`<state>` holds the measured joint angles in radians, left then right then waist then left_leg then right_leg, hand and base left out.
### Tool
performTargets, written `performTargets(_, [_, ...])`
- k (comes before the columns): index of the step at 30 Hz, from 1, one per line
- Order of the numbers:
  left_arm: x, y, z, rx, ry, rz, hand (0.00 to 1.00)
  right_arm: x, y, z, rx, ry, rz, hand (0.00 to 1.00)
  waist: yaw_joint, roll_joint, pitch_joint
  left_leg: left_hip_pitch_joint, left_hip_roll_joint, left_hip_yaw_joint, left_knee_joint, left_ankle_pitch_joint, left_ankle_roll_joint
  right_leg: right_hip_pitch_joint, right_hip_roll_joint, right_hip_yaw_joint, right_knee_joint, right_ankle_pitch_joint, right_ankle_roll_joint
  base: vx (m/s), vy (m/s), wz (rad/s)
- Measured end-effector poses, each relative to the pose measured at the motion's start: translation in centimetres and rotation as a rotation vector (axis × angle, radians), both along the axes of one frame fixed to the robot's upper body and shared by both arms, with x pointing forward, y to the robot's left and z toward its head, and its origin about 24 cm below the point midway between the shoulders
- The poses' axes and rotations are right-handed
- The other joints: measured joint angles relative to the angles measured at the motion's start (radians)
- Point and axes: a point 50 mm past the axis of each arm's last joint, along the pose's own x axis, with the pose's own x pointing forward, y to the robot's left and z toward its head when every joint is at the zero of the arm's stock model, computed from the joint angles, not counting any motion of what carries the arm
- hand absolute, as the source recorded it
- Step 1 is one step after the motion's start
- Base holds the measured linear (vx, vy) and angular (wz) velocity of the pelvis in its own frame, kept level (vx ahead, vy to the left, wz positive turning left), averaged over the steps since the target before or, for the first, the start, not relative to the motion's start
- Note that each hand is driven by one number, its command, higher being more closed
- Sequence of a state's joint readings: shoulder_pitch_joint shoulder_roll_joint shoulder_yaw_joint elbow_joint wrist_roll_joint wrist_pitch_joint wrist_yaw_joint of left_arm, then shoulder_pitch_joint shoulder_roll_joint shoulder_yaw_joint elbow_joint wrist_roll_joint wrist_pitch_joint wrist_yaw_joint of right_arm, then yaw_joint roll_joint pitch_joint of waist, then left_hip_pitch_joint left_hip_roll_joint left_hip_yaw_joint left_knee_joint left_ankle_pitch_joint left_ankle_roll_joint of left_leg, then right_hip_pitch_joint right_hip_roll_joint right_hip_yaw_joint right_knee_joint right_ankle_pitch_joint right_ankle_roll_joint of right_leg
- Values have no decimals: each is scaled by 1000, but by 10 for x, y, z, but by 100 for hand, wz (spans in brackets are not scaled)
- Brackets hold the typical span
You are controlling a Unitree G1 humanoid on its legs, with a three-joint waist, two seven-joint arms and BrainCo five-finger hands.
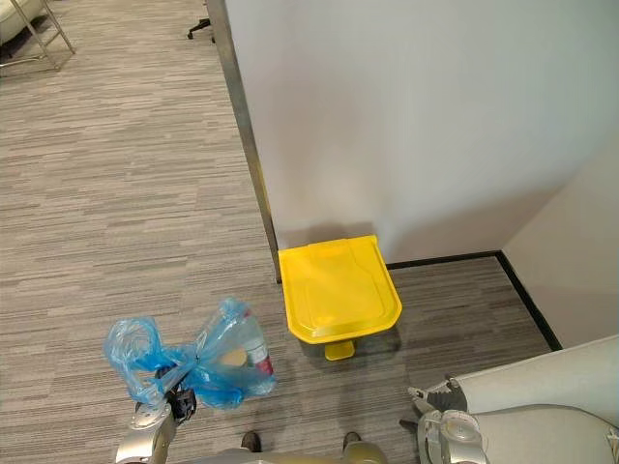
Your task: Gather rubbish on tea table into small bin, then transfer packed bag to large trash can.
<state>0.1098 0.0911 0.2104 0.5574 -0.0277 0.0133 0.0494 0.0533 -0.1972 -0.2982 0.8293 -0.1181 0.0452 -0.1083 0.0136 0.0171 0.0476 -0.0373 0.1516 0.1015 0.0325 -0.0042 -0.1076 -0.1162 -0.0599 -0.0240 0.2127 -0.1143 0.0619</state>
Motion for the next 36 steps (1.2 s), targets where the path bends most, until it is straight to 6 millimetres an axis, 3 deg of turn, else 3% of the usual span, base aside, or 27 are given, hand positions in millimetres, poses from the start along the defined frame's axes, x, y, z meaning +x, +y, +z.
performTargets(7, [-10,4,-10,6,68,-3,100,-6,0,-4,8,28,-6,0,-3,-4,-2,35,-9,-17,-69,46,-4,20,-5,-6,-24,3,2,-54,-1,7])
performTargets(13, [-16,20,-9,45,88,12,100,2,2,-2,12,11,0,0,0,-12,2,33,-18,5,-66,42,-2,21,-13,15,-48,22,14,6,14,-8])
performTargets(16, [-26,30,-10,61,105,46,100,17,7,2,21,-25,10,0,5,-28,13,14,-18,42,12,-15,4,8,-15,56,-31,22,24,17,31,-38])
performTargets(19, [-26,30,-8,61,92,47,100,22,9,3,27,-39,14,0,3,-40,31,-39,-19,50,193,-141,22,-4,-40,53,58,-25,69,10,70,-9])
performTargets(20, [-24,30,-3,67,67,44,100,21,11,3,32,-42,11,0,8,-43,38,-54,-11,41,240,-189,19,-32,-55,37,141,-36,87,-17,83,-1])
performTargets(21, [-24,31,-1,73,54,45,100,21,15,2,42,-44,11,0,4,-47,42,-52,-16,37,247,-197,24,-89,-65,20,269,-27,103,-21,94,15])
performTargets(22, [-19,31,4,78,30,41,100,19,19,0,54,-40,10,0,1,-47,51,-39,-15,30,242,-199,29,-195,-68,9,474,52,125,52,73,25])
performTargets(23, [-17,31,5,80,20,40,100,18,21,-1,60,-40,8,0,1,-31,71,-16,-7,23,241,-201,32,-226,-60,0,520,35,121,96,84,17])
performTargets(24, [-13,30,7,81,8,38,100,16,25,-3,75,-36,8,0,8,-26,84,9,18,20,254,-219,43,-238,-40,-33,462,-14,59,180,79,-2])
performTargets(26, [-8,34,11,101,-5,44,100,24,32,1,87,-75,14,0,16,-40,101,39,25,26,277,-253,46,-261,-31,-114,276,9,50,185,15,-13])
performTargets(27, [0,32,14,101,-28,40,100,30,30,5,79,-100,16,0,24,-58,120,57,17,39,305,-290,41,-253,-28,-161,87,85,52,212,-93,-4])
performTargets(29, [6,27,15,86,-42,35,100,31,24,9,56,-111,13,0,15,-72,129,75,2,18,373,-359,29,-247,-35,-160,43,92,52,309,-187,32])
performTargets(30, [8,22,14,73,-47,37,100,33,19,12,41,-120,10,0,7,-57,135,84,8,-1,400,-391,21,-238,-31,-149,60,94,34,375,-193,39])
performTargets(31, [12,14,14,52,-59,31,100,38,11,20,12,-152,12,0,7,-17,140,90,42,-21,409,-416,7,-259,-2,-144,144,37,45,373,-175,49])
performTargets(32, [22,12,19,55,-85,11,100,42,7,29,-8,-198,13,0,0,0,145,88,53,-54,391,-422,-6,-300,29,-83,252,-37,53,361,-185,65])
performTargets(33, [28,11,22,57,-101,7,100,39,4,30,-16,-203,4,0,-7,5,148,90,55,-81,378,-422,-11,-317,55,-45,300,-65,40,381,-226,108])
performTargets(34, [35,8,26,50,-122,2,100,31,-4,29,-25,-191,-30,0,-17,18,148,107,59,-114,372,-416,-23,-318,73,-36,344,-112,14,444,-199,87])
performTargets(36, [41,8,32,52,-152,0,100,26,-8,27,-6,-188,-76,0,-5,39,146,80,57,-140,515,-409,-37,-306,75,-87,397,-160,-56,481,-173,48])
